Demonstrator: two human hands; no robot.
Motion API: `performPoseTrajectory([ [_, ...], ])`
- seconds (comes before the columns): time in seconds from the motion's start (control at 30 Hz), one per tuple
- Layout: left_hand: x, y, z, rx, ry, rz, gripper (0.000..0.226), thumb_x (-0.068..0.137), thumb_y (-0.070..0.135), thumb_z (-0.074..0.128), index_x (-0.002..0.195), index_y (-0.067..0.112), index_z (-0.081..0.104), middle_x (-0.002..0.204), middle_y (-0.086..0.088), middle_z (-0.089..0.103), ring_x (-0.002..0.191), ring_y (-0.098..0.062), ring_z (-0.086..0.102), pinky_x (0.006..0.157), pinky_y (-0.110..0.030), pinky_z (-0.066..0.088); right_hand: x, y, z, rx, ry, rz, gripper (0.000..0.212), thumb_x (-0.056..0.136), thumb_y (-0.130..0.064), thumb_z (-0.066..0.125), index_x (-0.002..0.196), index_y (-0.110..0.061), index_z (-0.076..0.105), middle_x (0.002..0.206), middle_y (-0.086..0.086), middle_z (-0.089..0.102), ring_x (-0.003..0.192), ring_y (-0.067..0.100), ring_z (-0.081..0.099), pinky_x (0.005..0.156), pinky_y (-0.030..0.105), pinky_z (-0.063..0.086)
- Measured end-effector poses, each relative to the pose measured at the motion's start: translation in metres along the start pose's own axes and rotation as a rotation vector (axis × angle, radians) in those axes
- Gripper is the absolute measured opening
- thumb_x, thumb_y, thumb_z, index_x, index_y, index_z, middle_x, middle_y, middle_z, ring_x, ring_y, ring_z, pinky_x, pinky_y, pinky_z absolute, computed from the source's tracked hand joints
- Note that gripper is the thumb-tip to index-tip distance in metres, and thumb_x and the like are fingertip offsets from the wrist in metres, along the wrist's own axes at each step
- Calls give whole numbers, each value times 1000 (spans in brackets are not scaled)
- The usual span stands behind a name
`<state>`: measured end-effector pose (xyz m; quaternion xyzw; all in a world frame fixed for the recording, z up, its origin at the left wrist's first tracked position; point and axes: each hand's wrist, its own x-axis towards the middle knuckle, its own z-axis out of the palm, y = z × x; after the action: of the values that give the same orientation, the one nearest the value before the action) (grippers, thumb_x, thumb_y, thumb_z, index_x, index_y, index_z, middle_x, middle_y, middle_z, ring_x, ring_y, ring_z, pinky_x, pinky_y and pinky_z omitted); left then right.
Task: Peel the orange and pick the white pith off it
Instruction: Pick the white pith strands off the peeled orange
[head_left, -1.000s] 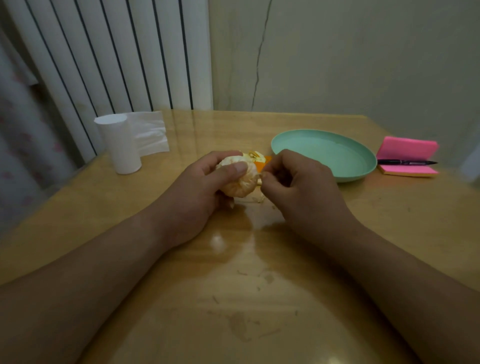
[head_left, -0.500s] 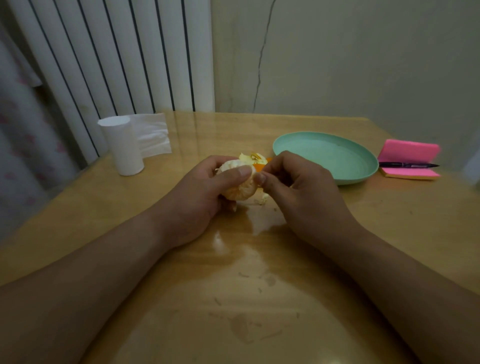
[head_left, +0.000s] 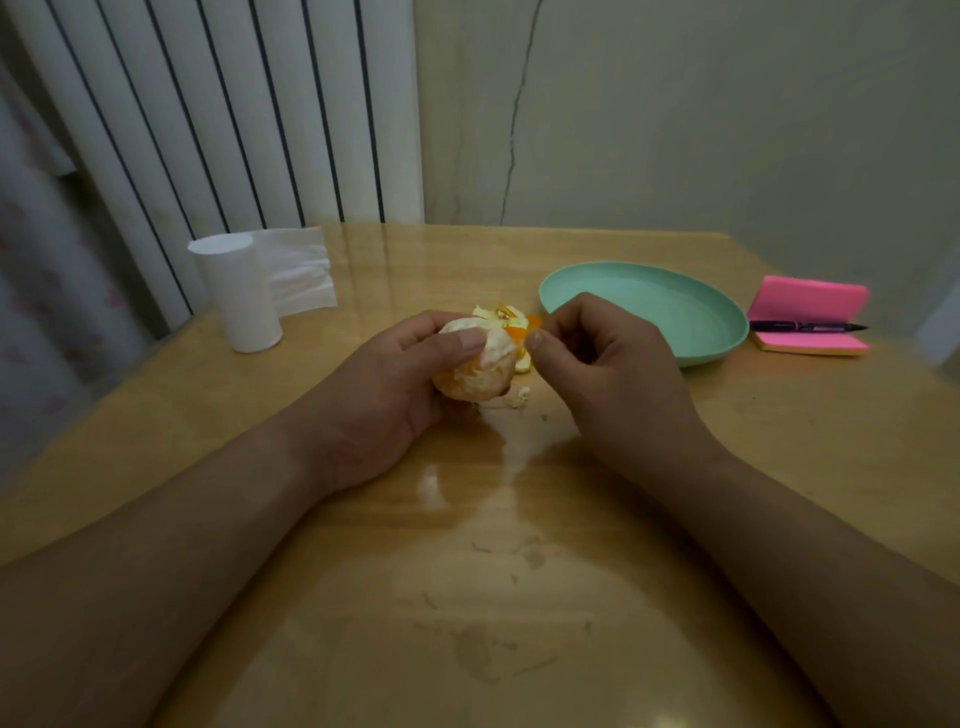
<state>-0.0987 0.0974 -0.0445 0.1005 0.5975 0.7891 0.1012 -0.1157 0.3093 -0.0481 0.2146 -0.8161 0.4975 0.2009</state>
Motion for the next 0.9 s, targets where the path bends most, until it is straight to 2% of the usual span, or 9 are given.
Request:
performPoseTrajectory([
  [0.13,2,-1,-3,-24,-23,0,47,99,24,62,141,4,61,135,-24,69,111,-33,71,85,-34,61,1,3,0,-28,-10,34,15,100,-24,72,86,-20,68,66,-13,58,63,2,50,57,14,41],
  [0.3,2,0,-4,-120,2,-28,49,97,25,62,142,5,58,129,-22,72,112,-37,72,75,-31,61,2,7,-1,-63,-21,62,12,99,-25,72,88,-20,70,71,-4,62,64,2,51,57,15,43],
  [0.43,0,3,0,-189,41,-69,56,92,27,57,142,2,55,129,-25,72,111,-39,74,69,-30,60,4,12,-2,-153,-39,85,9,100,-28,71,92,-25,73,76,-9,65,69,2,56,59,14,42],
  [0.53,0,4,2,-208,68,-78,49,98,25,49,139,-1,54,133,-30,68,111,-40,73,68,-29,59,3,13,0,-318,-168,60,17,105,-28,64,116,-31,77,94,-16,67,83,3,58,74,21,44],
  [0.63,1,3,1,-220,77,-80,44,104,24,44,138,-2,55,132,-30,69,111,-40,72,65,-27,59,2,9,2,-418,-240,2,30,106,-23,61,132,-33,71,111,-9,68,100,7,60,88,29,48],
  [0.7,2,3,0,-217,76,-85,46,103,25,46,139,-2,55,131,-29,70,111,-39,72,66,-27,60,2,5,1,-377,-214,20,22,105,-26,64,124,-35,69,102,-14,71,91,4,64,82,31,53],
  [0.77,1,4,1,-207,71,-89,48,101,26,49,140,-1,55,132,-29,69,111,-38,72,71,-29,59,3,5,0,-345,-178,40,7,102,-36,68,109,-35,65,87,-15,70,78,4,64,72,33,55],
  [0.83,2,3,1,-200,70,-88,52,97,27,53,141,-1,55,130,-28,71,110,-38,72,79,-34,57,3,5,-1,-397,-157,-8,12,101,-45,68,98,-33,68,80,-14,66,75,5,60,67,36,52],
  [0.9,1,3,2,-201,67,-86,58,91,29,57,141,0,55,128,-26,72,110,-38,73,77,-33,58,2,4,0,-437,-142,-55,13,101,-43,67,99,-32,72,86,-13,61,80,8,56,72,38,50],
])
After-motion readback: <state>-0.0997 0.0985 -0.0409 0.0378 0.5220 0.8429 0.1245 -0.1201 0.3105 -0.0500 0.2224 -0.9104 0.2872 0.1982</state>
